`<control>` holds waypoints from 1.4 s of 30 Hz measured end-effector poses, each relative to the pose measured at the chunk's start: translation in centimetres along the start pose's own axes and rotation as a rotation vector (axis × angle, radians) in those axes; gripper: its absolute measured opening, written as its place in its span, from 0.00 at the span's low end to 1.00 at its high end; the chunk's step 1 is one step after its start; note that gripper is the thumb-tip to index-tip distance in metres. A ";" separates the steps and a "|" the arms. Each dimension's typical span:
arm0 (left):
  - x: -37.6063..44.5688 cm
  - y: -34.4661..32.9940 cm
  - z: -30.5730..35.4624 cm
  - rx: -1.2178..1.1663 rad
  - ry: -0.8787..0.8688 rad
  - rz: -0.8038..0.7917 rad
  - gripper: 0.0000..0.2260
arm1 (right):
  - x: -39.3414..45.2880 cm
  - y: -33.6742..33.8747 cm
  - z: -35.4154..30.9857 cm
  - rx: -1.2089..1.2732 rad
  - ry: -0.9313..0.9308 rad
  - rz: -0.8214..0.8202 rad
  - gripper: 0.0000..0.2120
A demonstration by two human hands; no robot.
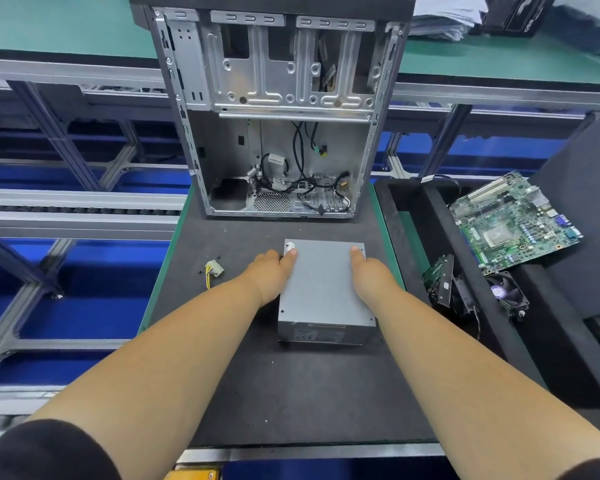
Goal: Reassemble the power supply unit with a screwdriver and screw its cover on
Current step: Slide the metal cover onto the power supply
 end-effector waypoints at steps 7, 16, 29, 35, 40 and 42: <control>-0.1 -0.3 -0.6 -0.069 0.038 -0.041 0.32 | -0.3 0.2 0.4 -0.082 -0.044 0.009 0.37; -2.8 2.2 0.0 -0.173 -0.074 -0.032 0.29 | -2.3 -0.9 0.2 0.452 0.006 -0.237 0.37; -6.1 7.1 2.8 -0.329 -0.402 0.312 0.27 | -7.5 4.9 -6.6 0.518 0.688 -0.272 0.31; -6.6 5.2 2.2 -0.196 -0.471 0.332 0.30 | -7.2 4.7 -4.1 0.386 0.726 -0.229 0.41; -6.2 5.0 2.8 -0.167 -0.431 0.247 0.48 | -7.3 5.1 -4.1 0.085 0.728 -0.143 0.35; -5.7 5.2 3.1 -0.182 -0.415 0.210 0.54 | -7.8 5.7 -4.3 -0.078 0.765 -0.049 0.35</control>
Point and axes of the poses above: each hand's wrist, its own x-axis towards the middle knuckle, its own y-axis out of the back of the hand, z = x × y, the point moved 10 cm from there along x, towards the middle knuckle, and after that the axes turned 4 degrees about z, right-handed, at the moved point
